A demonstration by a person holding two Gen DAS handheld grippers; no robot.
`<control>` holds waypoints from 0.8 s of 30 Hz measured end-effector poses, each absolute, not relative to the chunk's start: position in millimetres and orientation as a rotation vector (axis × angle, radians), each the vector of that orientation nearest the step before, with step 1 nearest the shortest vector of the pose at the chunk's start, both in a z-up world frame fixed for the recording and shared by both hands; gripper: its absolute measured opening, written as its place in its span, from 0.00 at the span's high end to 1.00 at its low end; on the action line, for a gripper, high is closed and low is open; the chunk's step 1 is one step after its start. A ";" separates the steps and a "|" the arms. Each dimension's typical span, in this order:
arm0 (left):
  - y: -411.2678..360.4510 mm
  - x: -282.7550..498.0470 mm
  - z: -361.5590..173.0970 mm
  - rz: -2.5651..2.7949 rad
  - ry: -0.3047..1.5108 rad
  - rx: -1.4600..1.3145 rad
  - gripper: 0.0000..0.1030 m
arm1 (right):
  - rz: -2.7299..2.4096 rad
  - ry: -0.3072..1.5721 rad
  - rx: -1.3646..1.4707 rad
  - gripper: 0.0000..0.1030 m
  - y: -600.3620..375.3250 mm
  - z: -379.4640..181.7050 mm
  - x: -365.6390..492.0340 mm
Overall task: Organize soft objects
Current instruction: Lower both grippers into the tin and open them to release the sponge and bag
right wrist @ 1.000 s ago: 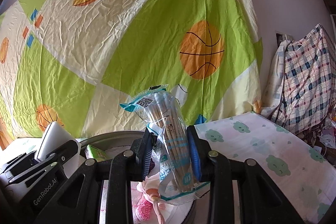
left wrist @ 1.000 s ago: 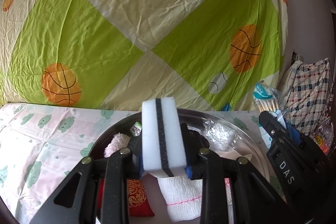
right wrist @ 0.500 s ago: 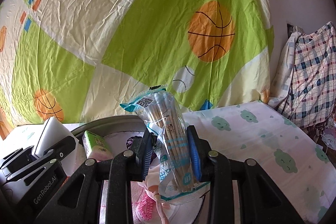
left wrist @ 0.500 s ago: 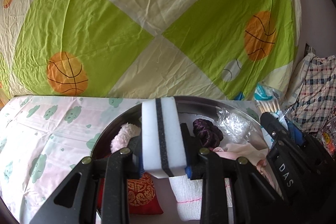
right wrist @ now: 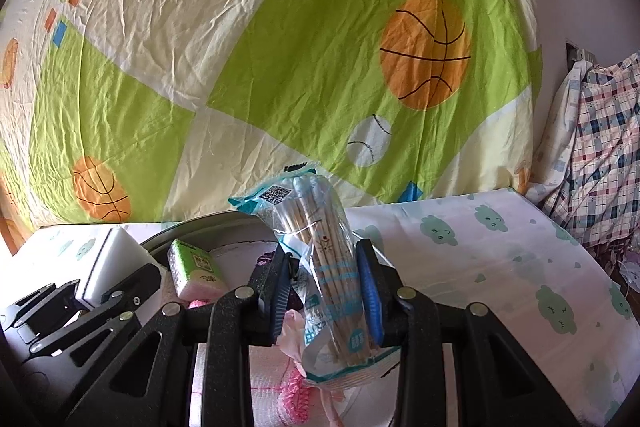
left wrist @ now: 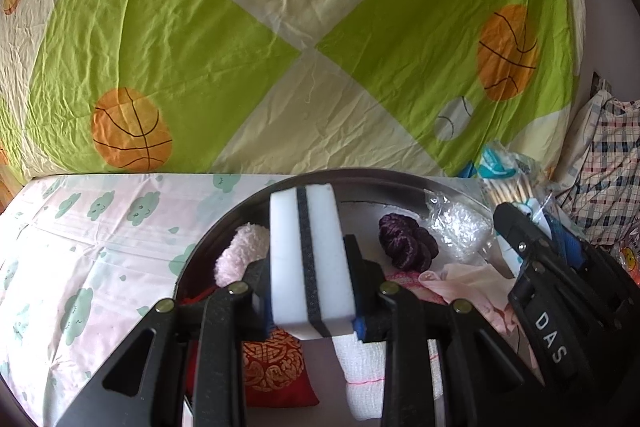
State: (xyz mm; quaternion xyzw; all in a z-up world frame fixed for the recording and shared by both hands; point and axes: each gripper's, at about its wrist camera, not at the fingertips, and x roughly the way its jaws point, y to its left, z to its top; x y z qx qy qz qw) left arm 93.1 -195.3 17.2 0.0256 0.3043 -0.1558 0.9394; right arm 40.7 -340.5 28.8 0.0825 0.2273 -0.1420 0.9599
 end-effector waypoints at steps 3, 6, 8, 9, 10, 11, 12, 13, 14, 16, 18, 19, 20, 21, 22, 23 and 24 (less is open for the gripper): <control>-194.3 95.1 16.5 -0.318 0.638 0.053 0.75 | -0.245 0.496 0.190 0.66 -338.9 27.9 47.3; -193.6 96.5 15.0 -0.313 0.652 0.056 0.75 | -0.216 0.528 0.203 0.66 -339.5 28.1 53.9; -192.4 98.3 13.8 -0.312 0.666 0.049 0.75 | -0.189 0.549 0.244 0.66 -342.6 28.8 56.3; -192.4 98.6 13.2 -0.309 0.669 0.051 0.75 | -0.164 0.558 0.271 0.66 -343.7 28.8 57.6; -192.5 98.8 12.4 -0.307 0.672 0.053 0.75 | -0.132 0.571 0.294 0.66 -343.8 28.3 59.5; -192.7 98.9 11.5 -0.309 0.677 0.053 0.75 | -0.095 0.584 0.315 0.66 -343.1 27.0 61.8; -193.1 99.0 10.6 -0.315 0.683 0.054 0.75 | -0.060 0.591 0.337 0.65 -342.6 25.0 63.3; -194.0 99.1 9.5 -0.321 0.690 0.056 0.74 | -0.024 0.594 0.362 0.63 -342.1 22.4 64.6; -195.4 99.3 8.0 -0.324 0.699 0.062 0.73 | 0.002 0.594 0.385 0.59 -341.9 19.8 65.2; -200.3 100.6 2.9 -0.342 0.731 0.090 0.65 | 0.044 0.607 0.430 0.42 -342.8 14.7 67.3; -203.4 99.0 2.5 -0.352 0.737 0.110 0.38 | 0.071 0.590 0.488 0.25 -348.2 14.1 63.9; -203.7 96.2 5.5 -0.356 0.719 0.111 0.13 | 0.073 0.566 0.516 0.20 -351.5 14.2 60.2; -202.7 92.1 9.4 -0.356 0.696 0.107 0.03 | 0.074 0.549 0.537 0.20 -353.7 13.9 57.5; -201.5 88.3 13.6 -0.350 0.669 0.098 0.00 | 0.076 0.544 0.549 0.20 -355.3 13.9 56.3; -200.1 85.5 16.0 -0.341 0.645 0.088 0.00 | 0.077 0.542 0.561 0.20 -356.1 13.0 55.8; -200.2 85.4 15.5 -0.340 0.649 0.089 0.00 | 0.077 0.541 0.572 0.20 -356.9 12.4 55.6; -201.2 87.7 13.4 -0.348 0.674 0.092 0.01 | 0.075 0.540 0.582 0.20 -358.1 12.8 55.6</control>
